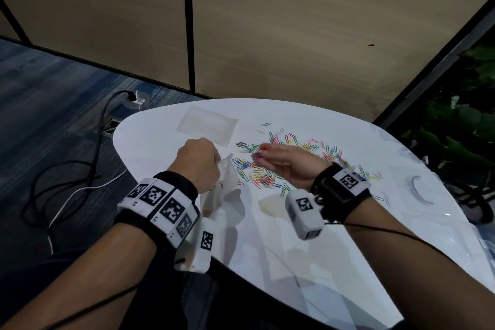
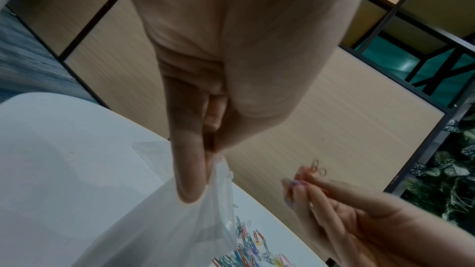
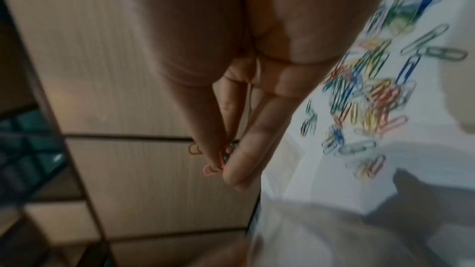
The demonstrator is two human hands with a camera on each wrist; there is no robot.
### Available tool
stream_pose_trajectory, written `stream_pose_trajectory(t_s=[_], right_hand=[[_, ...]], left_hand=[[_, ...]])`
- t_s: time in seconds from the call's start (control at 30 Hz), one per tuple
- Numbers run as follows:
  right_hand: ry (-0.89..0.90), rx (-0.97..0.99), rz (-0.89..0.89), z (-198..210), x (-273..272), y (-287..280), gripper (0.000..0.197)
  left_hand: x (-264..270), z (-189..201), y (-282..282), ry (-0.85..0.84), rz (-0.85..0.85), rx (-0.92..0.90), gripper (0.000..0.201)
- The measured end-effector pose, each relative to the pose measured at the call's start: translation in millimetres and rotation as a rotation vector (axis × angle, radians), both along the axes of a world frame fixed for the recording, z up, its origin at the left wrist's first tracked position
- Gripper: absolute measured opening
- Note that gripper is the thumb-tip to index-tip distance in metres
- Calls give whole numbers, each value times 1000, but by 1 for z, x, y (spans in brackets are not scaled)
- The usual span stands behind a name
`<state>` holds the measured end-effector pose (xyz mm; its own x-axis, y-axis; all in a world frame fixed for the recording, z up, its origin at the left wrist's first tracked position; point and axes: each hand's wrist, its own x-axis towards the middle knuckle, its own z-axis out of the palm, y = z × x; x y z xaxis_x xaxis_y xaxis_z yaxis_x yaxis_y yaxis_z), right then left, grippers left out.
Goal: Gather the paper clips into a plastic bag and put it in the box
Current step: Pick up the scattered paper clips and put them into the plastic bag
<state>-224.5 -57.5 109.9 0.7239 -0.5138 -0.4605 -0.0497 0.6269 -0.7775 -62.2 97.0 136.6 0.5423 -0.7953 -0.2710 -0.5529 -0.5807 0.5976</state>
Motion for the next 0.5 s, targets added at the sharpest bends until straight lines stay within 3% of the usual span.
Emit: stream_pose_trajectory(t_s=[0.07, 0.17, 0.4, 0.5], right_hand=[[46, -56, 66, 1, 15, 25, 16], [174, -283, 132, -8, 32, 48, 24], [397, -1107, 393, -11, 45, 64, 25], [337, -1065, 215, -10, 48, 46, 33]], left_hand=[[-1, -1, 0, 12, 0, 2, 26], [-2, -2, 1, 28, 11, -12, 22], [2, 0, 5, 51, 33, -29, 18], [12, -1, 9, 29, 63, -29, 23]])
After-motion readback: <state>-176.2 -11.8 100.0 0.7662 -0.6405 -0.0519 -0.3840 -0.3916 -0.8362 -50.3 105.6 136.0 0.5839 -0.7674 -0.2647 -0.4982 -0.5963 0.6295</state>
